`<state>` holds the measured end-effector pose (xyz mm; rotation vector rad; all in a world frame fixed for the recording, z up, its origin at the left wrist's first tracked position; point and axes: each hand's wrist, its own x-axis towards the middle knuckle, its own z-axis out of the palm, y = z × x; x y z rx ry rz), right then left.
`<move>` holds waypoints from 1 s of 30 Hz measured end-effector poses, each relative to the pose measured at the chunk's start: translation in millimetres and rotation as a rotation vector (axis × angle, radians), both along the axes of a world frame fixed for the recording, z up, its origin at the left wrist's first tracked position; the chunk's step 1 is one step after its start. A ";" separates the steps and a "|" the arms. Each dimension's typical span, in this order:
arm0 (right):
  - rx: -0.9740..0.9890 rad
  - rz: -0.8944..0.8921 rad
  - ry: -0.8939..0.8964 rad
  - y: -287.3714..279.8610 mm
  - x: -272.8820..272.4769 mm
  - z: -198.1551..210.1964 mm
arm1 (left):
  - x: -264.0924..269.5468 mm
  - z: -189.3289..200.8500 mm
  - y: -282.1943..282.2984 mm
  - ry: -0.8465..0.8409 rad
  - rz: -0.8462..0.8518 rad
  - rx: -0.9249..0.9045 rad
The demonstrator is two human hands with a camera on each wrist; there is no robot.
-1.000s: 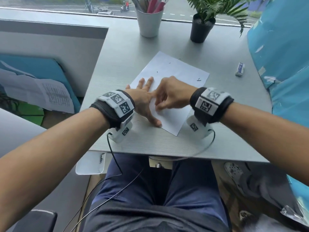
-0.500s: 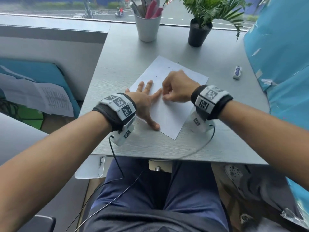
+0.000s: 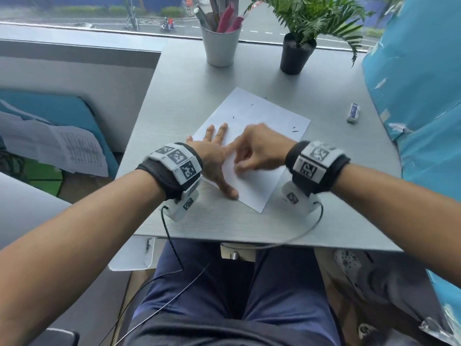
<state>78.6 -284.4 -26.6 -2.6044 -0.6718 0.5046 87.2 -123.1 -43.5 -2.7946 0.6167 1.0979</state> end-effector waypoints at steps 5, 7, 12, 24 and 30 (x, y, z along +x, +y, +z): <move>0.017 -0.120 -0.093 -7.4 13.2 -0.9 | 1.0 1.6 0.0 -0.005 0.002 -0.004; 0.015 -0.001 -0.003 3.1 -6.6 -4.5 | -0.5 1.4 -0.3 -0.003 -0.009 -0.005; 0.011 -0.203 -0.113 -20.3 26.0 2.5 | -0.1 1.5 -1.2 -0.007 0.005 -0.009; 0.017 -0.099 -0.078 -10.1 6.0 1.1 | 0.1 2.0 -1.5 0.000 0.009 0.006; 0.010 -0.168 -0.071 -22.8 15.5 7.0 | 0.8 2.6 -2.3 0.004 0.005 0.004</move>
